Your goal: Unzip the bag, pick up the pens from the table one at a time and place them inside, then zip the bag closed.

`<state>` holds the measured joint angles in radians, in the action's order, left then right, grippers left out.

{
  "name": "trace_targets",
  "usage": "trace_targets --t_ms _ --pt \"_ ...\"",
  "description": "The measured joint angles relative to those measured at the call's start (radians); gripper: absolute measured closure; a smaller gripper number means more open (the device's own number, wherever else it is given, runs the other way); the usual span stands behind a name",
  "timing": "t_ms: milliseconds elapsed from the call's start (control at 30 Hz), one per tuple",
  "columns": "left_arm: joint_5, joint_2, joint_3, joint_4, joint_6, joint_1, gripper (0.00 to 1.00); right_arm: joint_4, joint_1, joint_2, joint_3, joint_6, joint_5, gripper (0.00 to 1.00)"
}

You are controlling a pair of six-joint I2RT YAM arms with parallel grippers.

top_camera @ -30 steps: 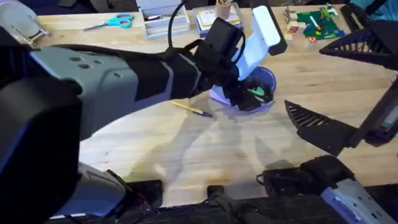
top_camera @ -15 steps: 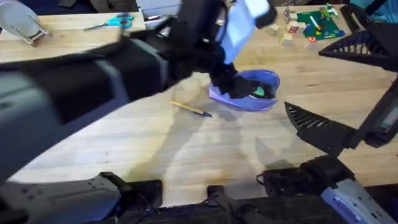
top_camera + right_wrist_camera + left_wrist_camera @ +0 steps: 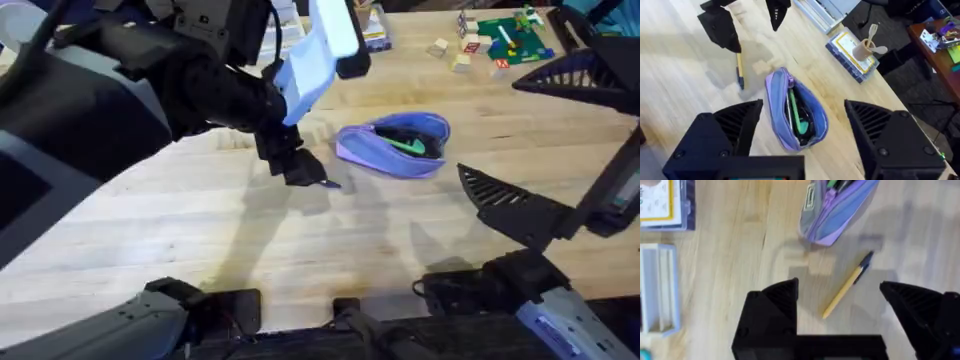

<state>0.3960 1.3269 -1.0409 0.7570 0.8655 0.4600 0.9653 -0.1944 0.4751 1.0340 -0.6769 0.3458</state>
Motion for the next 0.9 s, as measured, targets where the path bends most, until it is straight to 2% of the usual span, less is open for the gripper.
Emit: trace_targets --t_ms 233,533,667,900 --pt "-0.08 0.0 0.0 0.006 0.061 -0.004 0.006 0.002 0.0 0.0 0.0 0.0 0.0 0.004" --pt "-0.102 0.0 0.0 0.007 0.075 -0.004 0.007 0.002 0.0 0.0 0.0 0.0 0.0 0.004" --pt "-0.105 0.0 0.0 0.054 0.087 -0.004 0.006 0.006 0.0 0.0 0.0 0.0 0.0 0.003" --pt "-0.106 0.0 0.0 0.181 0.229 -0.004 0.006 0.008 0.0 0.0 0.0 0.0 0.0 0.003"
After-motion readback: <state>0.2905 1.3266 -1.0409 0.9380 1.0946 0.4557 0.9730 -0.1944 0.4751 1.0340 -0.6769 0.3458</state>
